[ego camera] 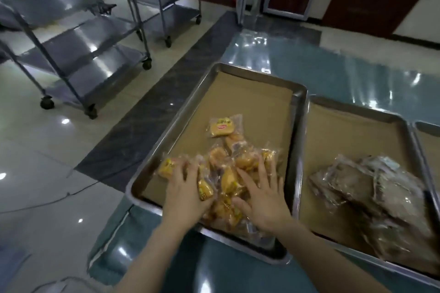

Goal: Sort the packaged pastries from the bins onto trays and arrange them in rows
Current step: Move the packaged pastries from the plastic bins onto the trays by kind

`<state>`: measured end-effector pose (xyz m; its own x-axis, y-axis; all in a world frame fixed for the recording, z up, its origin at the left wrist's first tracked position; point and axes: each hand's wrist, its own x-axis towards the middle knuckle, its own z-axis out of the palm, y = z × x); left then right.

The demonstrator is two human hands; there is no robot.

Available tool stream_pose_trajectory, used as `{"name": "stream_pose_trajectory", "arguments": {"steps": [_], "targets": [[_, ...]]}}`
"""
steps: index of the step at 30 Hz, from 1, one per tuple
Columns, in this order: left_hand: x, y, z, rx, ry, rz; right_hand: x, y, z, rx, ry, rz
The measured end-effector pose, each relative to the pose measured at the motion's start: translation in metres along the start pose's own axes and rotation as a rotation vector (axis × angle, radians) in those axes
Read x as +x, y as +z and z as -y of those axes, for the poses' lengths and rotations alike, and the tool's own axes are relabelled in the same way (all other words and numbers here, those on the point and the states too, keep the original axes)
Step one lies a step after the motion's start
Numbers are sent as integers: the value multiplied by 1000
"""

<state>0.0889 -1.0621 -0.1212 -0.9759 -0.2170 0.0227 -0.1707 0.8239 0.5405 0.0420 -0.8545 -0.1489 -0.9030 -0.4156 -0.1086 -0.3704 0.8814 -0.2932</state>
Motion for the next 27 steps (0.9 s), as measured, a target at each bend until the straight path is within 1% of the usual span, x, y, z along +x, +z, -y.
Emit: {"name": "stream_pose_trajectory", "arguments": {"steps": [3,6,9,12,15,17,19,22,24,25,27], "targets": [[38,12,4,66,93,196,5,0,4,-36,91,21],[67,19,6,69,156,334,16,-1,10,-106,209,72],[81,24,12,82,188,423,25,-1,14,-96,288,110],[89,27,16,92,193,474,34,1,14,-94,345,114],[93,24,17,96,206,513,38,2,12,-69,362,115],[93,16,18,76,220,550,39,2,10,-7,363,131],[93,1,19,23,221,551,37,-3,9,87,355,143],[86,-20,15,-40,269,429,30,-17,5,138,298,124],[78,-29,7,-60,334,310,23,-29,1,163,278,129],[74,-32,2,-55,375,277,18,-36,0,178,270,137],[63,-35,-11,-1,486,284,5,-50,-2,213,245,109]]}}
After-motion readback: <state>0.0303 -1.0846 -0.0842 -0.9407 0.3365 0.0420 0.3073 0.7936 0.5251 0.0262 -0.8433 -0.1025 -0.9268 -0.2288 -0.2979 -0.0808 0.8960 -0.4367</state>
